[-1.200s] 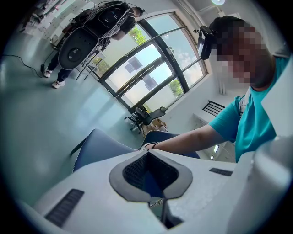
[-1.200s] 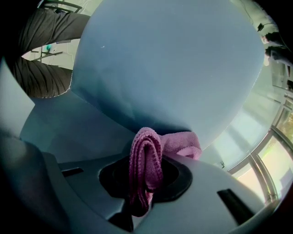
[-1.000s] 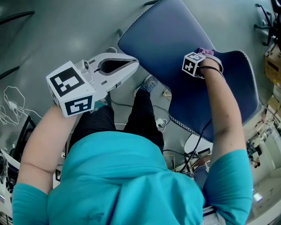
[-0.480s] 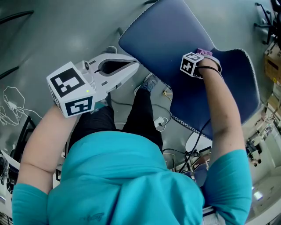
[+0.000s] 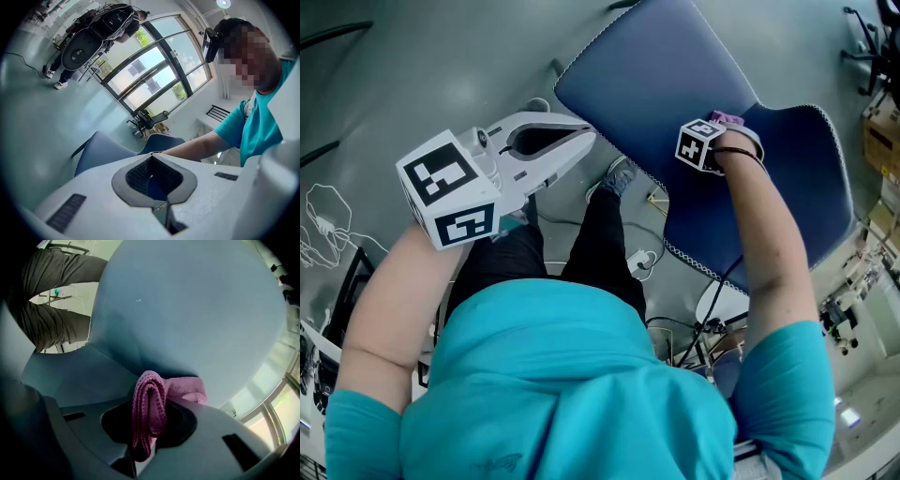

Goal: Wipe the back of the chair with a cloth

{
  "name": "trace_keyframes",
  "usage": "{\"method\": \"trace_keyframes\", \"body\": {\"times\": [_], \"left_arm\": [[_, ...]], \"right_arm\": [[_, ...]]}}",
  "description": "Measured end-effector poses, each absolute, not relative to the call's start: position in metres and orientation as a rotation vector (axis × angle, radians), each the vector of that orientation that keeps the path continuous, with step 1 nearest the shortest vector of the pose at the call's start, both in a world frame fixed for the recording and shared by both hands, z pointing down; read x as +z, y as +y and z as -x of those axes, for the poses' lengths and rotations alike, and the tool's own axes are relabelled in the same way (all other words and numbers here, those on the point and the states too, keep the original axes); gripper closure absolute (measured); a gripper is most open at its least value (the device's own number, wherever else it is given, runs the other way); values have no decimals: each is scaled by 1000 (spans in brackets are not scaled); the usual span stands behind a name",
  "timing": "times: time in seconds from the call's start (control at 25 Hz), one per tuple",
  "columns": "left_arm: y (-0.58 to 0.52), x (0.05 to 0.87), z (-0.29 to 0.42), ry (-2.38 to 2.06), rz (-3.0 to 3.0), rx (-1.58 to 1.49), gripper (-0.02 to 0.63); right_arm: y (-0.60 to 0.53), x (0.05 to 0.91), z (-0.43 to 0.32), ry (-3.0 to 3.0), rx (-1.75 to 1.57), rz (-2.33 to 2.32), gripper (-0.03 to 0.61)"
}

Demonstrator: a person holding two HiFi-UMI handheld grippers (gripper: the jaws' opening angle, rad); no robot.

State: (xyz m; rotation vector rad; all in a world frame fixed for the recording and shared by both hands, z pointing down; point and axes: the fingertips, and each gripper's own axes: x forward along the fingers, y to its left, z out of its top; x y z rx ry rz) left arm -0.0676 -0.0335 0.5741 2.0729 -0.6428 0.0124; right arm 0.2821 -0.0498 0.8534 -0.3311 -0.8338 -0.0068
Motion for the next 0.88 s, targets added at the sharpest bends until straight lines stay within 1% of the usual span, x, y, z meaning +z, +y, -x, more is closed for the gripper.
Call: {"method": "trace_keyframes", "body": {"times": [0.52,0.88], "left_arm": [[-35,572,68,-641,-2074,7,620],[-39,569,69,-650,-2073,-10,620]], "right_arm": [[-25,854,-277,-830,-12,377,518],[15,853,-263,-840,4,467,518]]}}
